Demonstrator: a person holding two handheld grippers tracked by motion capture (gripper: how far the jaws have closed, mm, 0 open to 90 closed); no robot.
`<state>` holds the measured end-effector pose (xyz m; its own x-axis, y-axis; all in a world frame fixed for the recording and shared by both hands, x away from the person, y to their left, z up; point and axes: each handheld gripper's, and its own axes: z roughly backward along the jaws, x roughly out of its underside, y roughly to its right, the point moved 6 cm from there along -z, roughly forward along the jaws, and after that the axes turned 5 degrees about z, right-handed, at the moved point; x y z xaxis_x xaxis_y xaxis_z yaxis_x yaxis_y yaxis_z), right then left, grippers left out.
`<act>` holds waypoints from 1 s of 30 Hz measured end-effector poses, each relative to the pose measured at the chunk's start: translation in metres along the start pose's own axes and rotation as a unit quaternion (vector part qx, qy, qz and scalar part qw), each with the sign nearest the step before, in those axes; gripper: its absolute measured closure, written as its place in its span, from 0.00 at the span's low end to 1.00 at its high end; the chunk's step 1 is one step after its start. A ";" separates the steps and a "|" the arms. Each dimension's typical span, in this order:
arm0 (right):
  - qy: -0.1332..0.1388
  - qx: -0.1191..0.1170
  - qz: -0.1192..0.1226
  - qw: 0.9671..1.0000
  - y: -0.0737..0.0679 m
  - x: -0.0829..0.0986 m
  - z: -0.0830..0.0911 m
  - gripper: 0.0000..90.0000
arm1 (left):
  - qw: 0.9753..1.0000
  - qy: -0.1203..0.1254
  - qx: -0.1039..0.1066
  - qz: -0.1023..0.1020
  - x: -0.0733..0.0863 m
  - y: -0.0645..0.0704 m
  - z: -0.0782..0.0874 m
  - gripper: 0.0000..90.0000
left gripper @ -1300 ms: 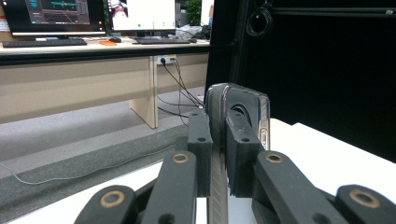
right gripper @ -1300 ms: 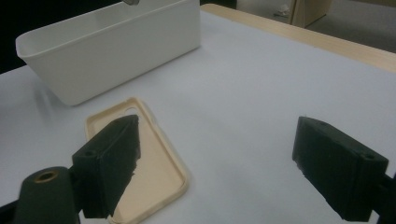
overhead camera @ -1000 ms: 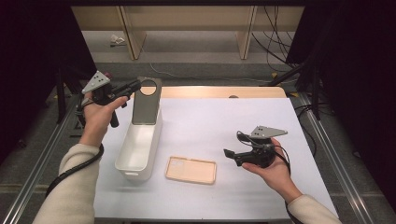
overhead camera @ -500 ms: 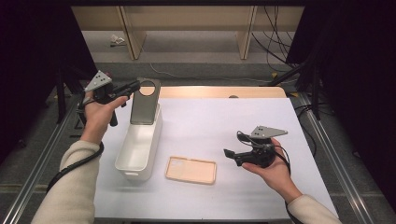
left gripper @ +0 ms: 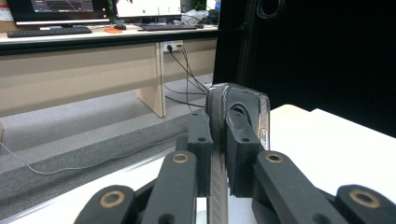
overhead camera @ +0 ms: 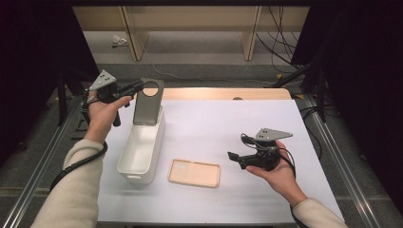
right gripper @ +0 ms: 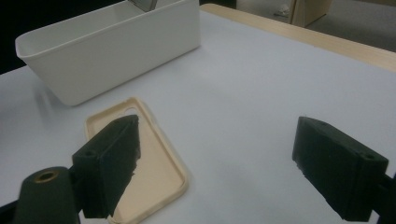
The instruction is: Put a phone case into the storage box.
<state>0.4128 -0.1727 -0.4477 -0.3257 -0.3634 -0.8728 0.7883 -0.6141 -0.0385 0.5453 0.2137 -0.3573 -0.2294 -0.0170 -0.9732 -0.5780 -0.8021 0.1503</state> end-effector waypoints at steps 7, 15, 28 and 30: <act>0.000 0.000 0.000 1.000 0.000 0.000 0.000 0.18 | 1.000 0.001 -0.001 0.007 0.002 -0.004 -0.005 0.91; 0.001 -0.001 -0.002 1.000 0.000 0.000 0.000 0.18 | 1.000 -0.003 -0.005 0.004 0.002 -0.008 -0.010 0.91; 0.002 -0.001 -0.001 1.000 0.000 0.000 0.000 0.18 | 1.000 -0.009 -0.011 0.011 0.005 -0.015 -0.017 0.91; 0.002 -0.001 -0.002 1.000 0.000 0.000 0.000 0.18 | 1.000 -0.011 -0.012 0.011 0.006 -0.016 -0.018 0.91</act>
<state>0.4128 -0.1728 -0.4474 -0.3265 -0.3593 -0.8743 0.7882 -0.6140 -0.0420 0.5673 0.2160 -0.3689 -0.2591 -0.0227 -0.9656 -0.5530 -0.8161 0.1676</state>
